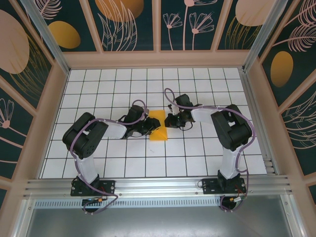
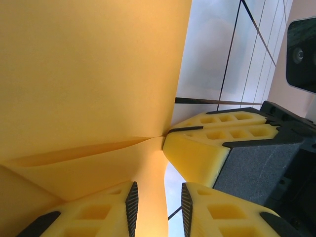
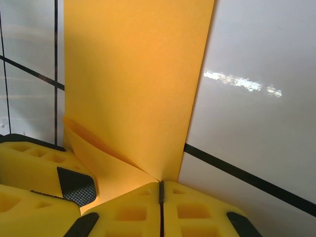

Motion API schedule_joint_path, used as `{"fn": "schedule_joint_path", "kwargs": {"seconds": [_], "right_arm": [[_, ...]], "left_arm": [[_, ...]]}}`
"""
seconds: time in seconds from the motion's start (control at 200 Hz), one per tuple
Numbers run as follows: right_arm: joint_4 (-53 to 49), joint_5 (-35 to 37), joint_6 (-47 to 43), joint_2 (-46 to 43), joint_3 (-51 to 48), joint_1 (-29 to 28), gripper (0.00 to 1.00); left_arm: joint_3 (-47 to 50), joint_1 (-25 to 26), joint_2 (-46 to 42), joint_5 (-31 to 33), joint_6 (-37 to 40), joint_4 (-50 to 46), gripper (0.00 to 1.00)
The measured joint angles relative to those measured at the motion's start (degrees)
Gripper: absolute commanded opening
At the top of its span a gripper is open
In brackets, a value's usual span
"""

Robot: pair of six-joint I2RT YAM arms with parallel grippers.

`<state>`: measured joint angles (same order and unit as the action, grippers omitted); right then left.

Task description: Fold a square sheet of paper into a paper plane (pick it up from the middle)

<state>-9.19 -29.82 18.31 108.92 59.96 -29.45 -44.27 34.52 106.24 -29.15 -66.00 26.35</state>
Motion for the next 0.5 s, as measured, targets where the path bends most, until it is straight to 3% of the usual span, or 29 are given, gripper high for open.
{"fn": "schedule_joint_path", "kwargs": {"seconds": [0.5], "right_arm": [[-0.2,0.2,0.0,0.9,1.2,-0.3,0.07]], "left_arm": [[-0.1,0.0,-2.0,-2.6,-0.3,3.9,0.34]]}}
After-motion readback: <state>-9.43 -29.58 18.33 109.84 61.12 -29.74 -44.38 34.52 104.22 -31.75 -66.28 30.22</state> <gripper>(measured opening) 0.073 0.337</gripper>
